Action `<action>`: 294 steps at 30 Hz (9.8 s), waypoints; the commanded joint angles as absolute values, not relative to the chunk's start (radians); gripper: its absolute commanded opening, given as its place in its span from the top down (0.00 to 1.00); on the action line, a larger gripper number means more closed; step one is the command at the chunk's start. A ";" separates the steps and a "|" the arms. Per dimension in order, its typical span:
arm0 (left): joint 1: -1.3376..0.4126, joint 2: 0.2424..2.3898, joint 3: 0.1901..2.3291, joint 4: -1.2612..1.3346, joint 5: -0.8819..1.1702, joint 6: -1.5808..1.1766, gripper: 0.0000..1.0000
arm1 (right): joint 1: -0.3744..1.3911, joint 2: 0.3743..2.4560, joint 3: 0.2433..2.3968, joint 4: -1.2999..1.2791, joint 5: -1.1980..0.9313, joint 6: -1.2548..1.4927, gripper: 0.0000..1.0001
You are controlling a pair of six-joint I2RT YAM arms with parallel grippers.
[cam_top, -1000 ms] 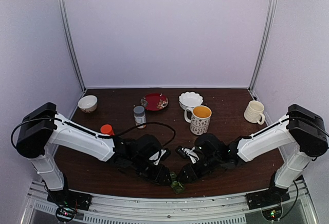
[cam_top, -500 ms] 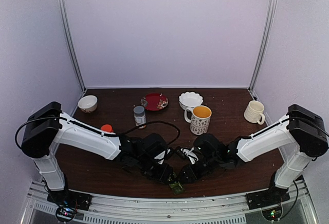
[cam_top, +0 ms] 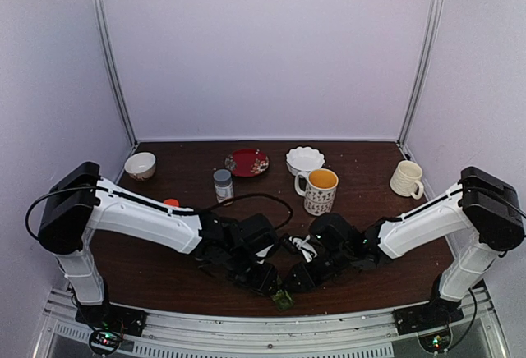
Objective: Sort the pills into containers
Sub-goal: Close the lid of the pill container, then position the pill container at the center of the board, then pick up the pill bottle from the center of the board, then unscrew the lid of the pill bottle from the pill bottle.
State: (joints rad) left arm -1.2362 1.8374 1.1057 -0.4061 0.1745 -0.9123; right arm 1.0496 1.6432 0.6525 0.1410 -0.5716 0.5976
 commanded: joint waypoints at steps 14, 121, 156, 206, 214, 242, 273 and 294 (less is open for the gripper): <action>-1.240 1.646 1.032 -0.284 -0.020 -0.822 0.42 | 1.063 1.688 0.666 0.055 -0.531 0.566 0.76; -1.092 1.065 0.809 -0.730 -0.543 -0.855 0.02 | 1.382 1.546 0.981 -0.517 0.068 0.636 0.25; -1.009 0.885 0.763 -0.854 -0.563 -0.864 0.02 | 1.222 1.625 1.075 -0.459 0.215 0.518 1.00; -0.597 1.399 1.035 -0.752 -0.302 -0.513 0.11 | 0.973 1.500 0.760 0.304 0.108 0.128 0.44; -0.571 1.429 1.028 -0.729 -0.272 -0.491 0.26 | 0.973 1.498 0.762 0.311 0.130 0.100 0.44; -0.561 1.449 1.022 -0.720 -0.224 -0.489 0.61 | 0.977 1.462 0.737 0.328 0.123 0.084 0.44; -0.653 0.974 1.019 -0.256 0.681 -0.690 0.74 | 1.048 1.130 0.629 0.661 -0.349 0.356 0.00; -0.799 0.990 1.062 -0.126 0.643 -0.716 0.74 | 1.147 1.271 0.774 0.692 -0.359 0.477 0.05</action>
State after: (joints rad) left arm -0.7952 1.0130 1.0367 -0.2180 0.6491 -0.7055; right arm 1.1332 1.2522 0.7494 0.6659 -0.3519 0.4541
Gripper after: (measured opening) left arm 0.525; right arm 0.965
